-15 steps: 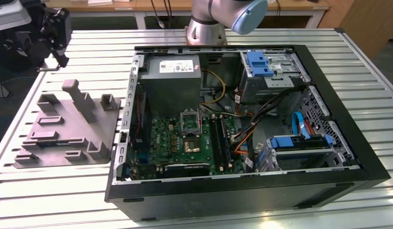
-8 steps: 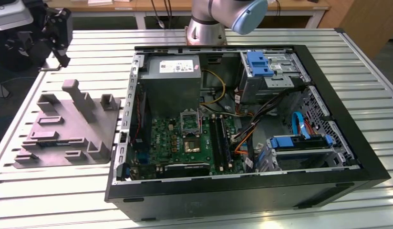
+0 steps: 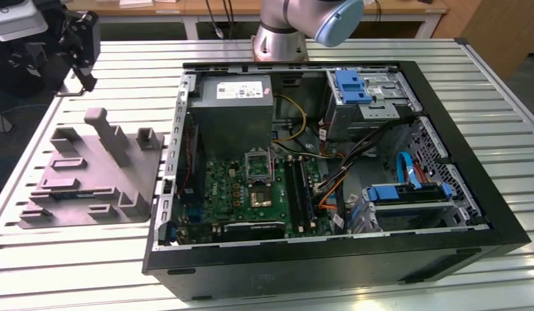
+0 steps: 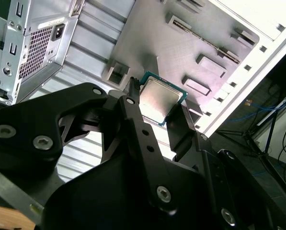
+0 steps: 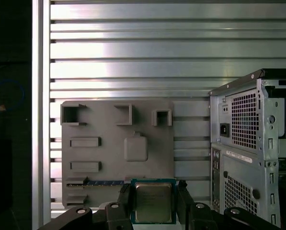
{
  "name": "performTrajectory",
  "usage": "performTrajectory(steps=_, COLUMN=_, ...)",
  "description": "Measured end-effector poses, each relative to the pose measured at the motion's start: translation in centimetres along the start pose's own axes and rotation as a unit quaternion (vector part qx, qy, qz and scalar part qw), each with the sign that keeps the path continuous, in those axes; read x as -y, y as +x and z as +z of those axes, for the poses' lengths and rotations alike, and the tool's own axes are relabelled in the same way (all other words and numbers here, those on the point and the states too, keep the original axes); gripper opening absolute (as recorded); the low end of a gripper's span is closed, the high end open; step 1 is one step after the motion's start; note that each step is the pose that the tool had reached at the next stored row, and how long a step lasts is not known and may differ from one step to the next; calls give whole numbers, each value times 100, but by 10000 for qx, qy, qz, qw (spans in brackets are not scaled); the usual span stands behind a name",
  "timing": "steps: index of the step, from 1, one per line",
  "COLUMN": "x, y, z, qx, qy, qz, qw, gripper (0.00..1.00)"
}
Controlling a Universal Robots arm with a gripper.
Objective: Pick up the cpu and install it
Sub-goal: 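Pick up the cpu and move it towards the insertion slot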
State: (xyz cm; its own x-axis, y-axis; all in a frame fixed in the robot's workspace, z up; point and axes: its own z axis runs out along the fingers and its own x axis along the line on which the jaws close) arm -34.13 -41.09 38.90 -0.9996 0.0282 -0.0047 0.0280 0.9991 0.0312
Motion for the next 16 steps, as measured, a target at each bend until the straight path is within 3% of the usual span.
performTrajectory(steps=9, x=16, y=-10, z=0, qx=0, qy=0, qz=0, qw=10000, gripper=47)
performTrajectory(steps=16, x=17, y=-88, z=2, qx=0, qy=0, qz=0, qw=10000, gripper=47)
